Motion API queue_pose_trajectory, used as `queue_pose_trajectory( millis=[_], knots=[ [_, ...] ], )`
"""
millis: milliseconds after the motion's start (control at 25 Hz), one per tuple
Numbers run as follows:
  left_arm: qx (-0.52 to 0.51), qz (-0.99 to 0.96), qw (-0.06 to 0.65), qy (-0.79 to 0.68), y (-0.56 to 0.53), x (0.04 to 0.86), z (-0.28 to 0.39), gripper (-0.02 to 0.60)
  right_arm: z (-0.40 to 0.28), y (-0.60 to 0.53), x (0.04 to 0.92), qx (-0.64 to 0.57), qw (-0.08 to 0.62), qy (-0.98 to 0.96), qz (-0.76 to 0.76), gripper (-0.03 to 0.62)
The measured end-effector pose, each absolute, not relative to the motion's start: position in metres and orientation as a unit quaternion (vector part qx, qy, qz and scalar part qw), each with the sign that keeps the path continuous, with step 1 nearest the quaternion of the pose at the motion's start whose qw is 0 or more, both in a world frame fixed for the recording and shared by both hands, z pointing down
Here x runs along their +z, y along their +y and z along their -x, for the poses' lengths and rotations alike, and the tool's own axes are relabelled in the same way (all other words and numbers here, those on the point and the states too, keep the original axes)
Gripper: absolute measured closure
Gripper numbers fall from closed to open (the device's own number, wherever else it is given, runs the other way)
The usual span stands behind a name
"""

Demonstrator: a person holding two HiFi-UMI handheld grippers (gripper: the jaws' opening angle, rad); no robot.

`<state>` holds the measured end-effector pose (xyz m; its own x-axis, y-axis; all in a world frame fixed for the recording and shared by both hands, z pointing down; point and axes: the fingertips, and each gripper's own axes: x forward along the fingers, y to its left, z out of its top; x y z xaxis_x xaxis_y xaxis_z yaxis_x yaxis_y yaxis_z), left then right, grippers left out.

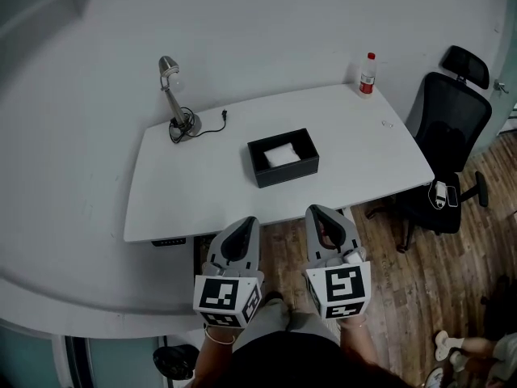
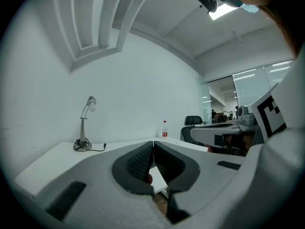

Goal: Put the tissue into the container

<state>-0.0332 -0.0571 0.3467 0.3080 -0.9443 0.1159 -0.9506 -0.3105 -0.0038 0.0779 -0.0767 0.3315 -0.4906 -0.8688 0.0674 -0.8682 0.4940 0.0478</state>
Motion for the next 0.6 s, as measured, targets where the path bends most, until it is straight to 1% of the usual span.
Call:
queue_pose_trajectory(
  millis=[160, 600],
  knots=[
    [0.041, -0.812, 0.039, -0.581, -0.071, 0.346, 0.039, 0.554, -0.072, -0.087, 0.327, 0.012, 0.034, -0.867, -0.498, 0.574],
    [0.033, -0.821, 0.035, -0.569, -0.105, 0.341, 0.068, 0.554, -0.042, -0.118, 0.323, 0.003, 0.053, -0.863, -0.503, 0.574]
  ],
)
